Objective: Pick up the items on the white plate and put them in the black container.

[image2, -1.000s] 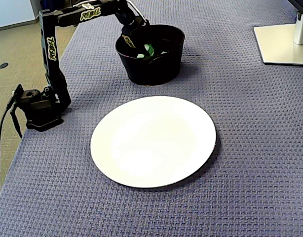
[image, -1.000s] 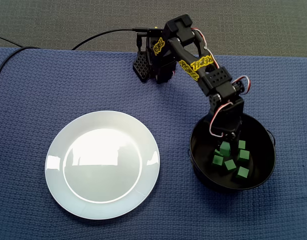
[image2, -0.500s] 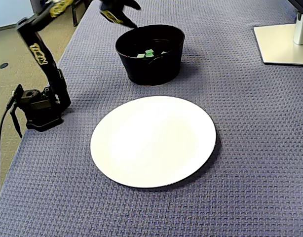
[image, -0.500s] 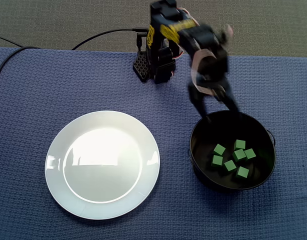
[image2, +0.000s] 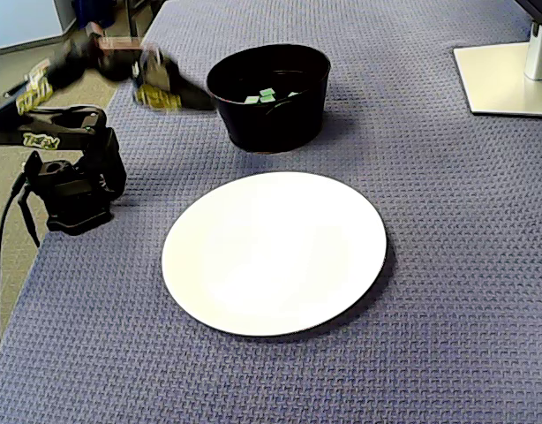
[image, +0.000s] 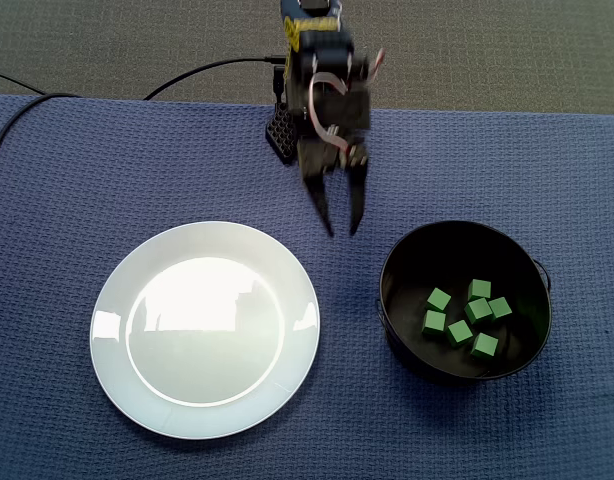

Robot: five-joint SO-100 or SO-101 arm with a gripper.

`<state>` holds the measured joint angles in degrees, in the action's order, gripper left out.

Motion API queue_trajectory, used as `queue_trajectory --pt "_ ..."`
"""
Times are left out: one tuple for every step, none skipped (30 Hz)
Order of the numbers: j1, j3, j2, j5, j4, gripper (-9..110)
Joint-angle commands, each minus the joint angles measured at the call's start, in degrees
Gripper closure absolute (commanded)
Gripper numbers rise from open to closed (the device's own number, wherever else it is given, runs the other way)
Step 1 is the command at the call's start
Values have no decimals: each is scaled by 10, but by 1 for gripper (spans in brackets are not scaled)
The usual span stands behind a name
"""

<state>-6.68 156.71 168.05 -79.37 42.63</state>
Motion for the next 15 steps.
queue_trajectory --pt "18 149 39 -20 1 101" --pt "23 150 47 -21 46 101" --pt "28 150 67 -24 101 101" --pt "33 150 95 -27 166 101" --pt "37 150 128 -37 240 101" --pt "40 150 140 -49 298 101" --pt "44 150 140 -61 343 101" --pt "49 150 141 -75 389 101" --pt "49 150 141 -99 441 101" --pt "51 150 141 -68 452 101" --pt "52 150 141 -64 451 101" --pt "58 150 141 -61 451 101" --pt "69 150 141 -61 451 101" --pt "78 150 141 -58 451 99" --pt "84 150 141 -62 450 97"
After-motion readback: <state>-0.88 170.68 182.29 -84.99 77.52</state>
